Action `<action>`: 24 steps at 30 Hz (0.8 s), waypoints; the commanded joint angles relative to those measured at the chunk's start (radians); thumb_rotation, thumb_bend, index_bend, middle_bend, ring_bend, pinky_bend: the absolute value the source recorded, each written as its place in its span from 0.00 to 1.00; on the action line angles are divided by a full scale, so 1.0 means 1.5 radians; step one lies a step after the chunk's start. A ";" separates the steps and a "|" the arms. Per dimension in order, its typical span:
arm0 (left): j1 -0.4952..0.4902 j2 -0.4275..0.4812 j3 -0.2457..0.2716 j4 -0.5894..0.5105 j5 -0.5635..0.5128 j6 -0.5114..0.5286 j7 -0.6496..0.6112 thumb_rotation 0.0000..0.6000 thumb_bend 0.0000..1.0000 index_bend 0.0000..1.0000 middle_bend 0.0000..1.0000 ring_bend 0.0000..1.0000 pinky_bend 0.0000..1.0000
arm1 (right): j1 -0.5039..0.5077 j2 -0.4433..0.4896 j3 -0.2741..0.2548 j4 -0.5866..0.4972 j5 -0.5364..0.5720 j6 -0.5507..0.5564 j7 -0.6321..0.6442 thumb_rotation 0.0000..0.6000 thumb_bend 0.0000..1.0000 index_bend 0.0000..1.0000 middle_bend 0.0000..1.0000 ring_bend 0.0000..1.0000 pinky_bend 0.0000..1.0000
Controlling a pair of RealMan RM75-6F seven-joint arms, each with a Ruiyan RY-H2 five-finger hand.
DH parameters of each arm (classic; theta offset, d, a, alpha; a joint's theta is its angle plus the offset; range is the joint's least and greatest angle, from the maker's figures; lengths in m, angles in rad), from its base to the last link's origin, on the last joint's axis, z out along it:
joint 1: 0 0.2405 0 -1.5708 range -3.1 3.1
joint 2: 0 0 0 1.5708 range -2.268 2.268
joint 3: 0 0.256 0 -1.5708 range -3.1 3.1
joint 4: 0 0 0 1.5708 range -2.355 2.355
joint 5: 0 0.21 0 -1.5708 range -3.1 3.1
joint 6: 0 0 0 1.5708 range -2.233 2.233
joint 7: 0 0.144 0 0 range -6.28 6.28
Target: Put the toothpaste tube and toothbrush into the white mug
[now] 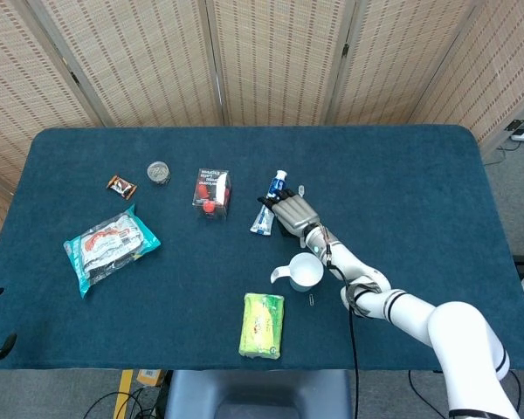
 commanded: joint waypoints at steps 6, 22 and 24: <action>0.003 0.000 -0.001 0.002 -0.007 -0.003 0.001 1.00 0.31 0.19 0.05 0.04 0.13 | 0.024 -0.048 0.008 0.067 -0.023 -0.011 0.061 1.00 0.92 0.00 0.18 0.03 0.09; 0.012 0.002 -0.001 0.003 -0.016 -0.005 0.003 1.00 0.31 0.19 0.05 0.04 0.13 | 0.065 -0.119 -0.012 0.197 -0.053 -0.076 0.088 1.00 0.92 0.00 0.23 0.03 0.09; 0.012 0.001 -0.001 0.004 -0.017 -0.006 0.003 1.00 0.31 0.19 0.05 0.04 0.13 | 0.063 -0.119 -0.018 0.202 -0.058 -0.074 0.084 1.00 0.92 0.00 0.25 0.03 0.09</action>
